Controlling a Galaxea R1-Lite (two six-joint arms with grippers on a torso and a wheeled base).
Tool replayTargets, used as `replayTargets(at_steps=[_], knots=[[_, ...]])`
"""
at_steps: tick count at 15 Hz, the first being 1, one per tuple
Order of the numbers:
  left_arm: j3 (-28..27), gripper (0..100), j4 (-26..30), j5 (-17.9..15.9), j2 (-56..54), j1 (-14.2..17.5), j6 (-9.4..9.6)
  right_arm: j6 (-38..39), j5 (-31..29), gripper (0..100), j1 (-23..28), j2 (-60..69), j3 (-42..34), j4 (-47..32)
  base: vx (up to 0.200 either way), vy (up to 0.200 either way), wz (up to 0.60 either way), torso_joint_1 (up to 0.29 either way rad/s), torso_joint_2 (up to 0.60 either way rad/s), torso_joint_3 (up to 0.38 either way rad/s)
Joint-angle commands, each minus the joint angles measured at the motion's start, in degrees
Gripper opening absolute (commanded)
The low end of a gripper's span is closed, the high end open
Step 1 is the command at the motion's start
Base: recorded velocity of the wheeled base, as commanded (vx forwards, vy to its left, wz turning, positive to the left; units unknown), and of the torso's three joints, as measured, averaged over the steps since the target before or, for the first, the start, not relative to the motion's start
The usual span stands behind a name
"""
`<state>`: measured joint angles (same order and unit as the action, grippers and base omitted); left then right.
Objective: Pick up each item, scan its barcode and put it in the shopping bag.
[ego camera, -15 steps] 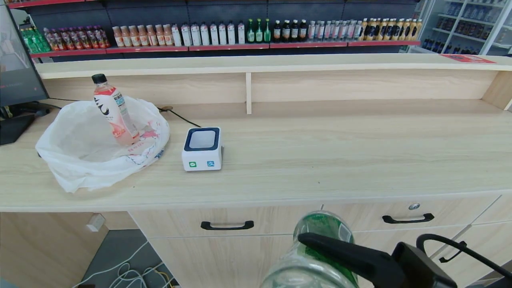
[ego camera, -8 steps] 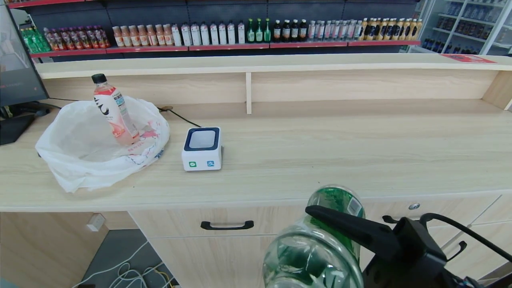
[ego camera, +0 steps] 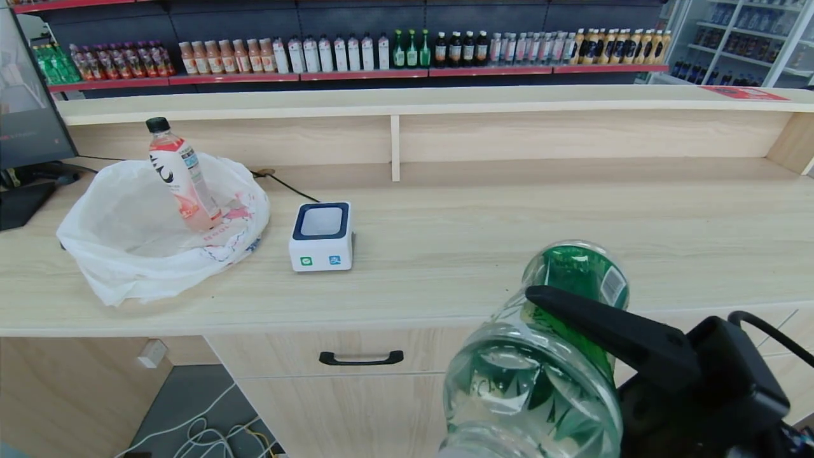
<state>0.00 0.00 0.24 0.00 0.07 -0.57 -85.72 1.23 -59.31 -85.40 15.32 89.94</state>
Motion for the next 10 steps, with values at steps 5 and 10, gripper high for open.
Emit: replayTargets(at_steps=[5,10], knots=[[0.00,100,0.00,0.02,0.00,0.01,-0.04,-10.25,-8.97,0,-6.61,4.45,-0.29,0.06,0.000,0.000,0.00,0.000,0.00,0.000],[0.00,100,0.00,0.02,0.00,0.01,-0.04,-11.48,-16.35,0,-17.07,-1.00,4.45,0.06,0.000,0.000,0.00,0.000,0.00,0.000]])
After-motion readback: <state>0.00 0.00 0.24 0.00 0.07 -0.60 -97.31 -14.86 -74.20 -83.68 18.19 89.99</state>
